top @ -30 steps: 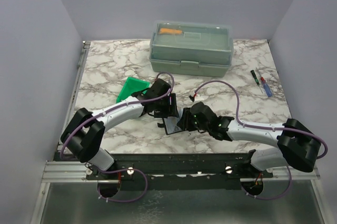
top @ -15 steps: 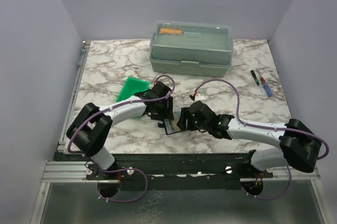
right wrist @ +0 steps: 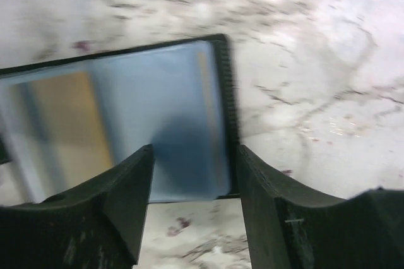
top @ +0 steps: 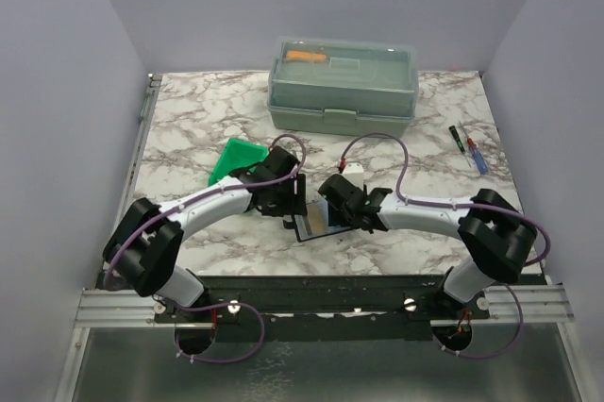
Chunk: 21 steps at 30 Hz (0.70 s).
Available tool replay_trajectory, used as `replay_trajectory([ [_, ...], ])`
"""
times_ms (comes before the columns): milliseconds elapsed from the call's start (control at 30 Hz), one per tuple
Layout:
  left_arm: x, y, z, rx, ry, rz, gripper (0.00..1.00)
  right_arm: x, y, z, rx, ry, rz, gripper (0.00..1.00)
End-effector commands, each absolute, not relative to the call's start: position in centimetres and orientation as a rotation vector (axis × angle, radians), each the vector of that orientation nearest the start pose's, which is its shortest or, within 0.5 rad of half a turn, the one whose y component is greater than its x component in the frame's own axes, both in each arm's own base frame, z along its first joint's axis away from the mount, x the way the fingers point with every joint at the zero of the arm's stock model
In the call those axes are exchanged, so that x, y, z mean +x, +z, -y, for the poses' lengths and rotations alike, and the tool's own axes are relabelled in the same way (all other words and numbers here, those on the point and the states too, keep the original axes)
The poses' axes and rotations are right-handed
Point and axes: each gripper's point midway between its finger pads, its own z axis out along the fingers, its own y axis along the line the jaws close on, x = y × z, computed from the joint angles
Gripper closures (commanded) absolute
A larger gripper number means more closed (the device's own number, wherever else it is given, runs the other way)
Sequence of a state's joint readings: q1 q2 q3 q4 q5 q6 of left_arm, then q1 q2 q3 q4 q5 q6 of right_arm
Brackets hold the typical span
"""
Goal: Put the credit cards into the card holder
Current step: Open the card holder at the center of the board, then pick up the credit card from the storage box.
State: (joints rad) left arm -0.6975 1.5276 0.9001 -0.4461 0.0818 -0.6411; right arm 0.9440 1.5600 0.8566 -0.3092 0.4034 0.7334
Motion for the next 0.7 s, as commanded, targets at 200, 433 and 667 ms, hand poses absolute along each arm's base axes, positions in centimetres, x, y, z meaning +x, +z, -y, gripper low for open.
replay_trajectory([
  [200, 23.7, 13.7, 21.6, 0.066, -0.618, -2.569, 0.25, 23.3, 3.1, -20.6, -0.073, -0.103, -2.533, 0.47],
  [433, 27.8, 17.6, 12.4, -0.337, -0.385, -2.491, 0.15, 23.6, 9.3, -27.3, -0.22, 0.391, -2.43, 0.25],
  [667, 28.9, 16.5, 5.5, -0.814, -0.135, -2.413, 0.12, 24.6, 14.2, -35.1, -0.542, 0.707, -2.28, 0.23],
])
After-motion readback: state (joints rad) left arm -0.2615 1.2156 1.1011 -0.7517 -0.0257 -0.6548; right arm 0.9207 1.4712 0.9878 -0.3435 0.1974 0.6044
